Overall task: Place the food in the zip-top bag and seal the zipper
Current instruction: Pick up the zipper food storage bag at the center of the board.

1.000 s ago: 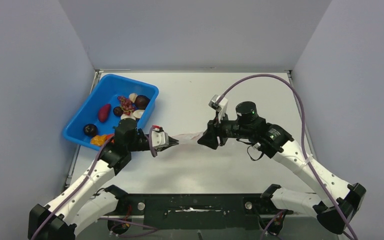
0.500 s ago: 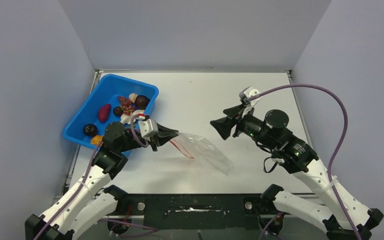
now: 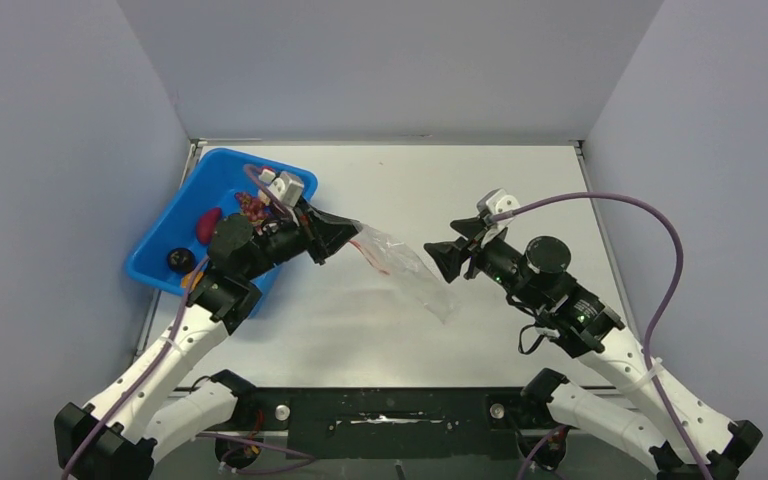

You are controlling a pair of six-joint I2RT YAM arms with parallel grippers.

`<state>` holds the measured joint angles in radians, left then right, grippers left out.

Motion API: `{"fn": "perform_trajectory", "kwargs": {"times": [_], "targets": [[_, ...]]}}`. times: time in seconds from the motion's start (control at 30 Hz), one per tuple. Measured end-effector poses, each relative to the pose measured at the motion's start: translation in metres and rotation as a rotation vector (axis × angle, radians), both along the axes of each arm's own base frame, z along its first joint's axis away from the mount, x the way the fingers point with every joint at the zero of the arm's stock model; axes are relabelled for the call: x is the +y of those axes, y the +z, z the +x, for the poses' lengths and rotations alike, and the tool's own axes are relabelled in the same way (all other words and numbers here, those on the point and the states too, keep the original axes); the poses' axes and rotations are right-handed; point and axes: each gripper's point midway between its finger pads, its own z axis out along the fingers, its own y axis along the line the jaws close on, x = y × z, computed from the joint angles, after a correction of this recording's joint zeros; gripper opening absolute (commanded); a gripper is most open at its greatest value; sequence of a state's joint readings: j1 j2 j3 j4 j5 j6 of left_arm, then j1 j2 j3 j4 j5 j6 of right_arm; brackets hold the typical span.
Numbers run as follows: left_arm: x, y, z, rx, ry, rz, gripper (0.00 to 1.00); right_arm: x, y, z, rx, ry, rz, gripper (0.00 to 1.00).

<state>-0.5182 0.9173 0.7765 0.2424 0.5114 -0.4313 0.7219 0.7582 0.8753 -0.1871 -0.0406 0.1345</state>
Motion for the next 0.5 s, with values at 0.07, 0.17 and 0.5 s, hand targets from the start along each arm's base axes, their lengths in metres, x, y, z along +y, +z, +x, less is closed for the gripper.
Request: {"fn": "perform_trajectory", "kwargs": {"times": [0.07, 0.17, 0.5], "targets": [[-0.002, 0.004, 0.005, 0.052, 0.009, -0.031, 0.00, 0.003, -0.001, 0.003, -0.006, 0.001, -0.007, 0.63], [-0.005, -0.002, 0.011, 0.136, 0.026, -0.045, 0.00, 0.010, -0.002, 0.005, -0.020, 0.015, -0.017, 0.63], [0.009, -0.040, 0.033, 0.356, 0.201, -0.028, 0.00, 0.029, 0.017, 0.004, -0.059, 0.014, -0.067, 0.64]]}}
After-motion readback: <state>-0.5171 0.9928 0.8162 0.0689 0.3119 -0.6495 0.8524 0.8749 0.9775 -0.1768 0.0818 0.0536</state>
